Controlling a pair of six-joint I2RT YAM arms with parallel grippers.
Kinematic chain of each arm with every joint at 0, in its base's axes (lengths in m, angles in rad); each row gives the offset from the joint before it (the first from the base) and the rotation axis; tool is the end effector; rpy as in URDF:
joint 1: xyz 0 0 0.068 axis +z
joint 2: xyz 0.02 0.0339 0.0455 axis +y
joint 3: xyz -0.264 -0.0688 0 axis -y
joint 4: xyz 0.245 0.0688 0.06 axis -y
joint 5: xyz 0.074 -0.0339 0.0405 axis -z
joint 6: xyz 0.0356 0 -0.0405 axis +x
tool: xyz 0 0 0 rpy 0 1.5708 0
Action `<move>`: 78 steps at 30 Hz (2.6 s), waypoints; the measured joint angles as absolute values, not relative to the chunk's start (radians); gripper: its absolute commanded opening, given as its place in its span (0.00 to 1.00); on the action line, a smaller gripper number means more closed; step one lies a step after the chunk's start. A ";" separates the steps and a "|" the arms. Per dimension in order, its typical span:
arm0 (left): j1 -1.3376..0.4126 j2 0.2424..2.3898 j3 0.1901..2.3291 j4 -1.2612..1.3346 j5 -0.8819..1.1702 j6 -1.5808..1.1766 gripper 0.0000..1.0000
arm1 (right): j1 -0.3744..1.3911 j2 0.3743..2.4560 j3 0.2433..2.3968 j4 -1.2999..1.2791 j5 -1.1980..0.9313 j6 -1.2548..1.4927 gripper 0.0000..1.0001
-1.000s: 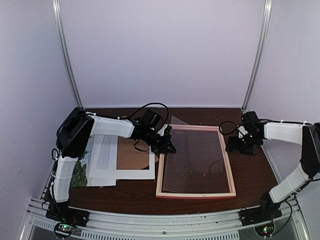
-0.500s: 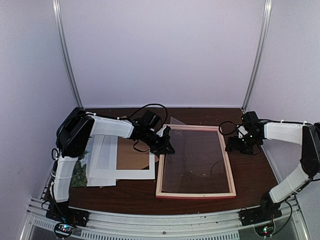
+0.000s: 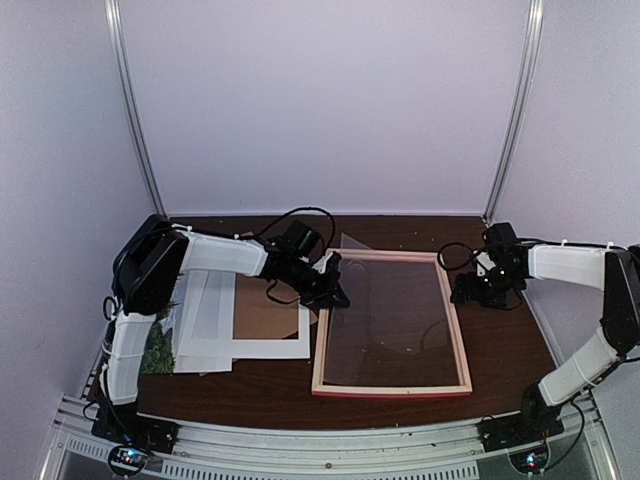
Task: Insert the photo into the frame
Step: Place the glass panel in the frame body.
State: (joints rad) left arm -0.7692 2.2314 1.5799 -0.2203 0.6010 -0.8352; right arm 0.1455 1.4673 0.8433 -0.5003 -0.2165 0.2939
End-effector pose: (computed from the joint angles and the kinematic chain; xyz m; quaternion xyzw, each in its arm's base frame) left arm 0.3306 -0.3481 0.1420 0.0717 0.9003 -0.4285 0.0274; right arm 0.2696 0.0472 0.1835 0.0480 0.9686 0.1508 0.1918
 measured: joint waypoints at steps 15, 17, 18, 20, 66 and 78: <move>-0.769 2.226 1.558 -0.218 0.595 -0.836 0.00 | 0.146 1.467 0.843 -0.500 -0.216 0.294 0.88; -0.769 2.224 1.558 -0.218 0.595 -0.836 0.00 | 0.146 1.467 0.843 -0.500 -0.216 0.294 0.88; -0.769 2.223 1.557 -0.218 0.595 -0.836 0.00 | 0.146 1.467 0.843 -0.500 -0.216 0.294 0.88; -0.769 2.223 1.557 -0.218 0.595 -0.836 0.00 | 0.146 1.467 0.843 -0.500 -0.216 0.294 0.88; -0.771 2.216 1.544 -0.210 0.591 -0.846 0.00 | 0.146 1.467 0.843 -0.500 -0.216 0.294 0.89; -0.772 2.216 1.544 -0.210 0.593 -0.858 0.10 | 0.146 1.467 0.843 -0.501 -0.216 0.294 0.89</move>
